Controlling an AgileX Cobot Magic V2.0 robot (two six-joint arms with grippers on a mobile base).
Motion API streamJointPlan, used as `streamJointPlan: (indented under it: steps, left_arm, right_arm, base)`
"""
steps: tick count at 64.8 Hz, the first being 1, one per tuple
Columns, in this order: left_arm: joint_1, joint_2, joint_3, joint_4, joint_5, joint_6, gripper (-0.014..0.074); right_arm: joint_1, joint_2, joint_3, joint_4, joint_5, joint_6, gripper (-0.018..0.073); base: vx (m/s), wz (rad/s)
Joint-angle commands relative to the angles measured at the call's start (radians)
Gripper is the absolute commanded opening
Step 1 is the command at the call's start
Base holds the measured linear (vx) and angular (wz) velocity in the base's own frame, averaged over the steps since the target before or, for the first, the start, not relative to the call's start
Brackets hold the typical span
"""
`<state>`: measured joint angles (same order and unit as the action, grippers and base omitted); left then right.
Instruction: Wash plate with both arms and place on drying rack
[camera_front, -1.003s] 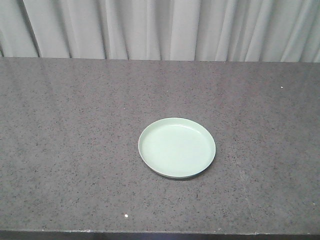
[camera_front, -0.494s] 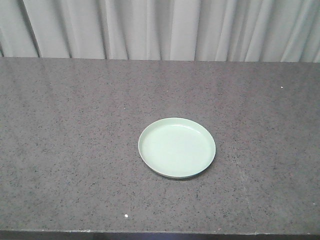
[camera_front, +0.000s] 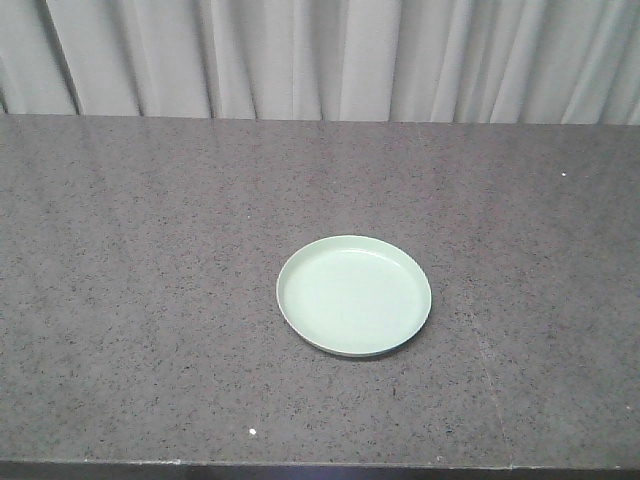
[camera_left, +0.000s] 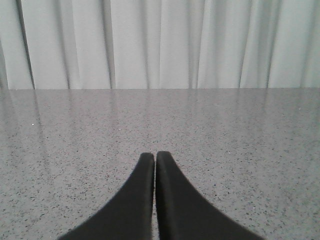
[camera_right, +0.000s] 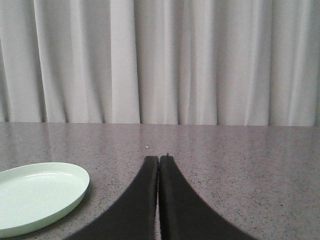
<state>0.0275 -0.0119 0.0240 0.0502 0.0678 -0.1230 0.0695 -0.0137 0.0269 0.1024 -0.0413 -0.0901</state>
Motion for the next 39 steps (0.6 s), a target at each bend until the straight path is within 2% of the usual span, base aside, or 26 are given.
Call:
streamJointPlan:
  steps: [1, 12, 20, 28, 39]
  left_arm:
    - [-0.007, -0.015, 0.022, -0.008, -0.068, -0.003, -0.0006]
    - [-0.007, -0.015, 0.022, -0.008, -0.068, -0.003, -0.0006]
    - [-0.007, -0.015, 0.022, -0.008, -0.068, -0.003, -0.0006]
    - [-0.007, -0.015, 0.022, -0.008, -0.068, -0.003, -0.0006]
    - [-0.007, -0.015, 0.022, -0.008, -0.068, -0.003, -0.0006]
  right_arm:
    - [-0.004, -0.008, 0.003, 0.012, -0.078, 0.005, -0.0003]
    - [-0.004, -0.008, -0.009, 0.152, -0.088, 0.140, -0.0003]
    - [-0.004, 0.001, -0.109, 0.141, -0.029, 0.147, -0.0003]
    - [-0.004, 0.085, -0.298, 0.121, 0.125, 0.122, -0.0003]
    - [-0.004, 0.328, -0.580, 0.140, 0.394, -0.039, -0.0003]
  base:
    - [0.00, 0.00]
    - [0.00, 0.00]
    - [0.00, 0.00]
    - [0.00, 0.00]
    - [0.00, 0.00]
